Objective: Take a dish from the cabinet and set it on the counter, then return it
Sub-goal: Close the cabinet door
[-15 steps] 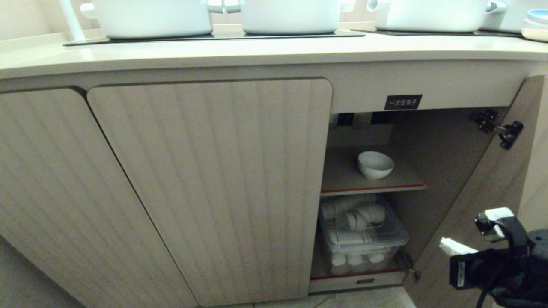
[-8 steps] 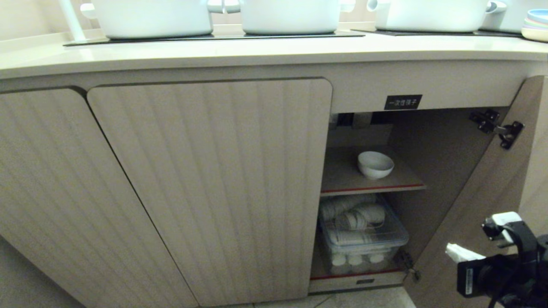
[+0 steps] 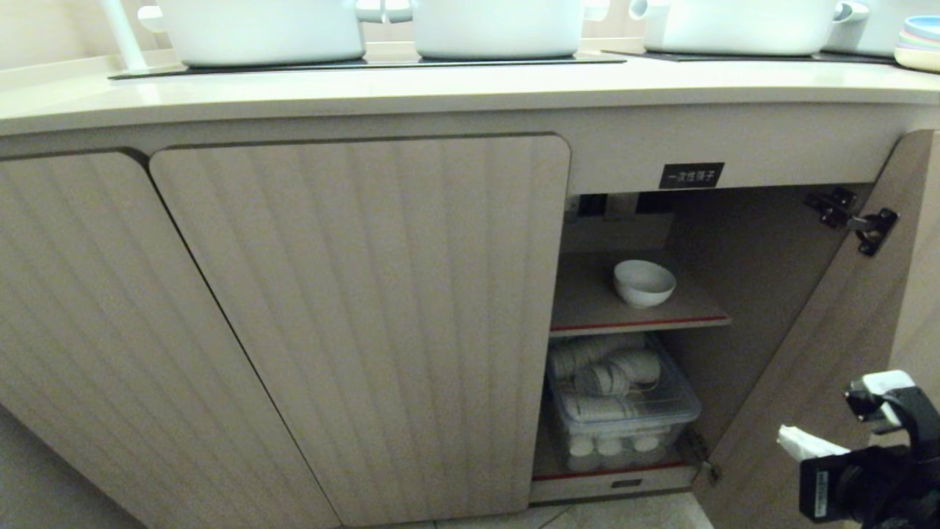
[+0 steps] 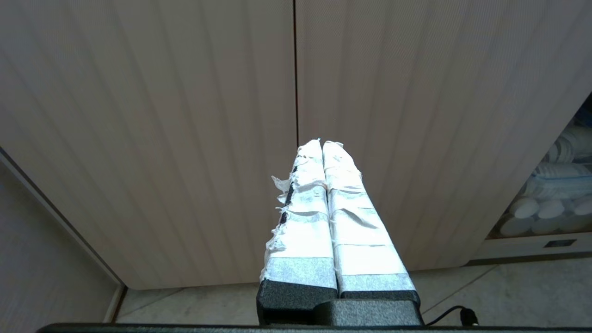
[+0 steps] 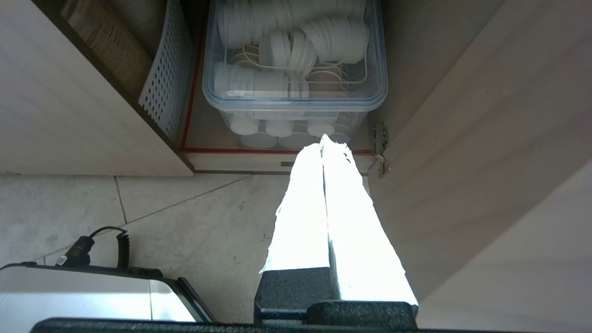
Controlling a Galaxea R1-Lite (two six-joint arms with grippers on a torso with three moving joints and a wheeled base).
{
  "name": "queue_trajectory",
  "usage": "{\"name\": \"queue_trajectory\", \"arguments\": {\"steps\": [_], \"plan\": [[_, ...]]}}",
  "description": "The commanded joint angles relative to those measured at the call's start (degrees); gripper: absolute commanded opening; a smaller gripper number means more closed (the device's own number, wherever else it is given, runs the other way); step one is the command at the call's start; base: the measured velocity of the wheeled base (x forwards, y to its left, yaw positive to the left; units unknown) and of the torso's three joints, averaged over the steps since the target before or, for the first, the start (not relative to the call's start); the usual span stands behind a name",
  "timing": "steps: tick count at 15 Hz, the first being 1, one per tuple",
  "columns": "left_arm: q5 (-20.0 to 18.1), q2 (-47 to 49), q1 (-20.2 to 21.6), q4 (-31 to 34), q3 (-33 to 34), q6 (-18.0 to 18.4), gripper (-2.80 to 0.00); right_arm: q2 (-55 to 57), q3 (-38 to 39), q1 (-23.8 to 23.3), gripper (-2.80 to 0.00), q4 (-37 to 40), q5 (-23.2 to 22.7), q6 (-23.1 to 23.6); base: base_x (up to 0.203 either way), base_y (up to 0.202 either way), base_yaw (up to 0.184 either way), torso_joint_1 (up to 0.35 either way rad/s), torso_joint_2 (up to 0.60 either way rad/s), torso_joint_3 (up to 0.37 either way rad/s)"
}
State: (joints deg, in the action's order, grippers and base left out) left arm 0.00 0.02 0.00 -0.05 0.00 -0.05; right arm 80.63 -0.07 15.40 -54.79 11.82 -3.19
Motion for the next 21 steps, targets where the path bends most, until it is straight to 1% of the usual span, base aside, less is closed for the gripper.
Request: {"name": "queue_trajectory", "arguments": {"steps": [1,4,10,14,19,21], "plan": [[0.00,-0.02,0.00,-0.03,0.00,-0.04,-2.80,-1.46,0.03,-0.02,-2.80,0.19,0.04,-0.06,0.000,0.000,0.000,0.000,0.00,0.000],[0.01,-0.02,0.00,0.04,0.00,0.04,-2.80,-3.53,0.01,-0.06,-2.80,3.44,-0.01,0.09,0.000,0.000,0.000,0.000,0.00,0.000],[0.00,-0.02,0.00,-0.04,0.00,-0.04,-2.80,-8.04,-0.01,-0.10,-2.80,7.44,-0.21,0.17,0.000,0.000,0.000,0.000,0.00,0.000],[0.05,-0.02,0.00,0.02,0.00,-0.04,-2.80,-12.19,0.04,-0.10,-2.80,13.09,-0.24,0.21,0.000,0.000,0.000,0.000,0.00,0.000],[0.04,-0.02,0.00,0.00,0.00,-0.04,-2.80,-15.44,0.02,-0.04,-2.80,16.45,-0.31,0.39,0.000,0.000,0.000,0.000,0.00,0.000],[0.02,-0.02,0.00,-0.04,0.00,-0.04,-2.80,-17.56,0.05,-0.19,-2.80,20.66,-0.22,0.55,0.000,0.000,0.000,0.000,0.00,0.000]]}}
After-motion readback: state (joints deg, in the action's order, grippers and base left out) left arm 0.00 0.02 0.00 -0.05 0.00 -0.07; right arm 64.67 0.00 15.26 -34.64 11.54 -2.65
